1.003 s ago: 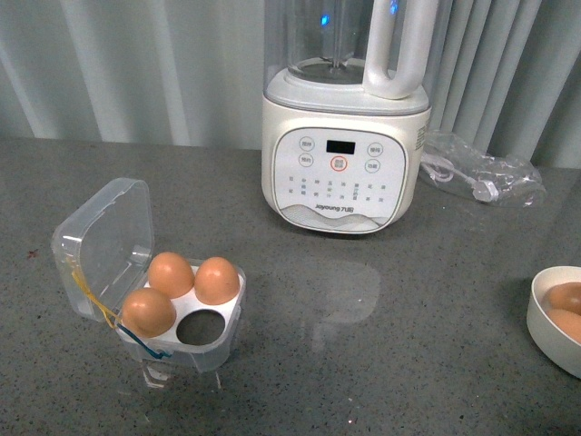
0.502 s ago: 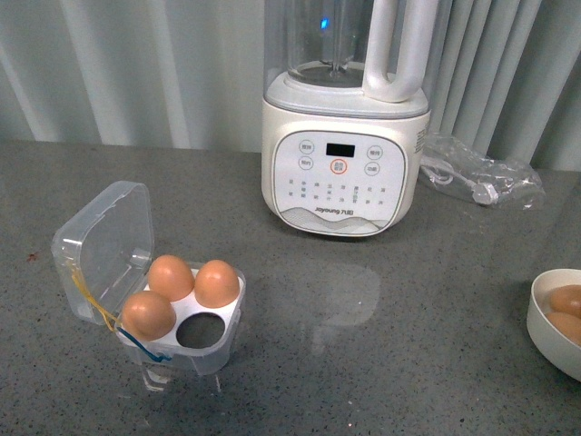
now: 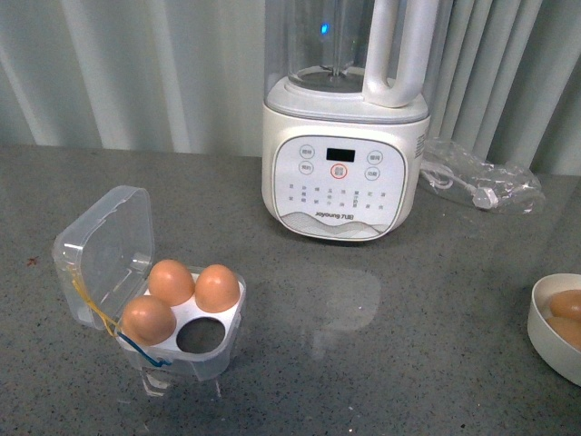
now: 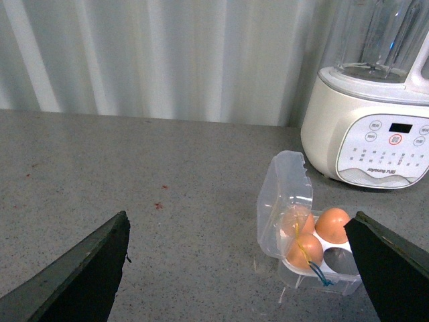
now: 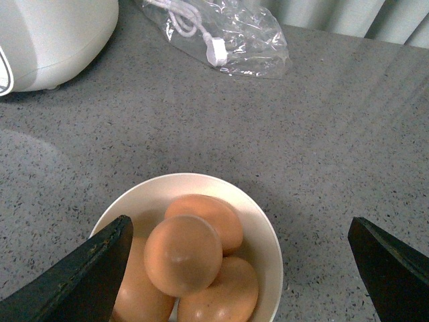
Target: Put egg into box
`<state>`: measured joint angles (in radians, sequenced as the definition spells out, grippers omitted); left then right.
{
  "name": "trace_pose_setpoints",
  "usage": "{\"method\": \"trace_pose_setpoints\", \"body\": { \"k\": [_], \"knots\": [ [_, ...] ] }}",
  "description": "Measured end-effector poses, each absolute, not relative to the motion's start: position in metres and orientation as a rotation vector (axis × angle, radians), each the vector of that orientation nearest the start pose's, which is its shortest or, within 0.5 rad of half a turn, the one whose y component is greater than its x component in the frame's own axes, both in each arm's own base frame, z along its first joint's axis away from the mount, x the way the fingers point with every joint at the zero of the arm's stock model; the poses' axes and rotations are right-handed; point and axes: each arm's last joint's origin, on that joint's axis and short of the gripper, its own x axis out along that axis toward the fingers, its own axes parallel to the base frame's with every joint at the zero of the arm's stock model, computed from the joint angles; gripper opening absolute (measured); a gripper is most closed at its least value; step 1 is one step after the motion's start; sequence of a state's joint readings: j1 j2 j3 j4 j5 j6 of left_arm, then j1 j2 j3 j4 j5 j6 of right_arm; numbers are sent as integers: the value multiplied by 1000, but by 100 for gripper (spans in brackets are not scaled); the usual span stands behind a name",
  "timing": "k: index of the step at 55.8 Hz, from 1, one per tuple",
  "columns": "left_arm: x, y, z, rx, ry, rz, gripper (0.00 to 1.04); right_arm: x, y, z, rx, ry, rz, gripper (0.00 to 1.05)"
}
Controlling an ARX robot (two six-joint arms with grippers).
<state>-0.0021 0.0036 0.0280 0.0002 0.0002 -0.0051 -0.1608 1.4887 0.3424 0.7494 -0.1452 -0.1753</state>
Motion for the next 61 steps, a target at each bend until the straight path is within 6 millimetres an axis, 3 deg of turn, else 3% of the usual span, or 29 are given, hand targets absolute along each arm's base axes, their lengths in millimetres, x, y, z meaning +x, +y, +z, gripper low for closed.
{"method": "trace_pose_setpoints", "body": {
  "k": [38, 46, 55, 61],
  "knots": [
    [96, 0, 173, -5, -25, -2, 98, 269, -31, 101, -129, 467, 43, 96],
    [96, 0, 173, -5, -25, -2, 98, 271, -31, 96, -131, 479, 42, 76],
    [96, 0, 173, -5, -25, -2, 98, 272, -28, 95, -136, 477, 48, 44],
    [96, 0, 173, -5, -25, -2, 98, 272, -27, 96, -137, 474, 52, 42]
  ]
}}
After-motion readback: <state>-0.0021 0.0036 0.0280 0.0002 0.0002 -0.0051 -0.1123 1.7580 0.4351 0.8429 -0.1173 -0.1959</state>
